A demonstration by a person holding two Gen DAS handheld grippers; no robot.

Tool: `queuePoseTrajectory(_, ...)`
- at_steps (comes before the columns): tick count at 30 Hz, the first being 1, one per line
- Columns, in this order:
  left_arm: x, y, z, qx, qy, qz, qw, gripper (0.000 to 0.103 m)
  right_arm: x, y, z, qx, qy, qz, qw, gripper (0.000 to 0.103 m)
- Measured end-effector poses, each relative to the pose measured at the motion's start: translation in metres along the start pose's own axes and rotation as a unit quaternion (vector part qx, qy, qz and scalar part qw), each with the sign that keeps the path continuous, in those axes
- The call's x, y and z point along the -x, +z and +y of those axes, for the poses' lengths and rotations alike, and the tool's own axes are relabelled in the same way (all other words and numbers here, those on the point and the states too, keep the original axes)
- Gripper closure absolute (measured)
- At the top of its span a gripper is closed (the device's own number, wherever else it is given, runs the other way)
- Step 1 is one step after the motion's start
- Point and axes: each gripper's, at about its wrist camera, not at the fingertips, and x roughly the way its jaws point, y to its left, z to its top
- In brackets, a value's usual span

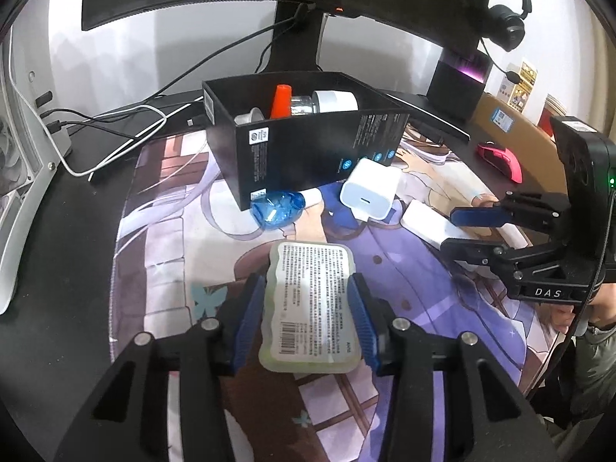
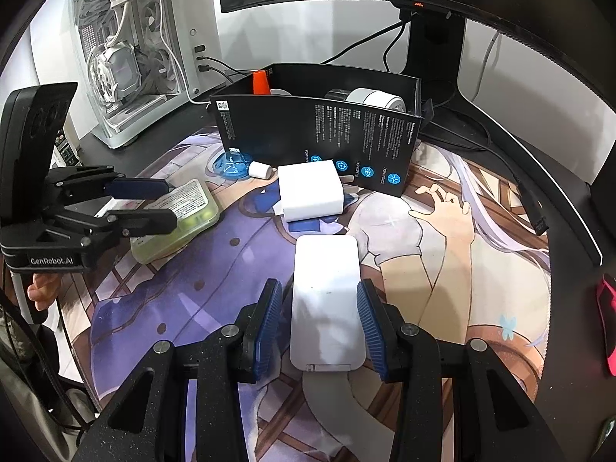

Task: Organize rigid objects
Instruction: 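Hold the green box in the left gripper and the power bank in the right above the mat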

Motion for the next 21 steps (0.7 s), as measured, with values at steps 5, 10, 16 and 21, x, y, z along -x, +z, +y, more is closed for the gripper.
queuePoseTrajectory(5,-0.002,-0.001,-0.001,-0.005,0.001,-0.001,1.0,0.059,0.0,0.0,0.0,0.001,0.0,0.0,1.0,0.062)
queuePoseTrajectory(10,-0.003,-0.001,0.0,-0.002,-0.001,-0.005,1.0,0.057,0.0,0.0,0.0,0.0,0.0,0.0,1.0,0.062)
queuePoseTrajectory(16,-0.004,-0.001,-0.002,-0.003,0.002,-0.008,1.0,0.055,0.0,0.0,-0.001,0.0,0.0,0.0,1.0,0.062)
queuePoseTrajectory(21,-0.013,-0.006,-0.009,-0.018,0.003,0.009,0.9998,0.049,0.0,0.001,-0.002,0.001,0.0,0.001,1.0,0.061)
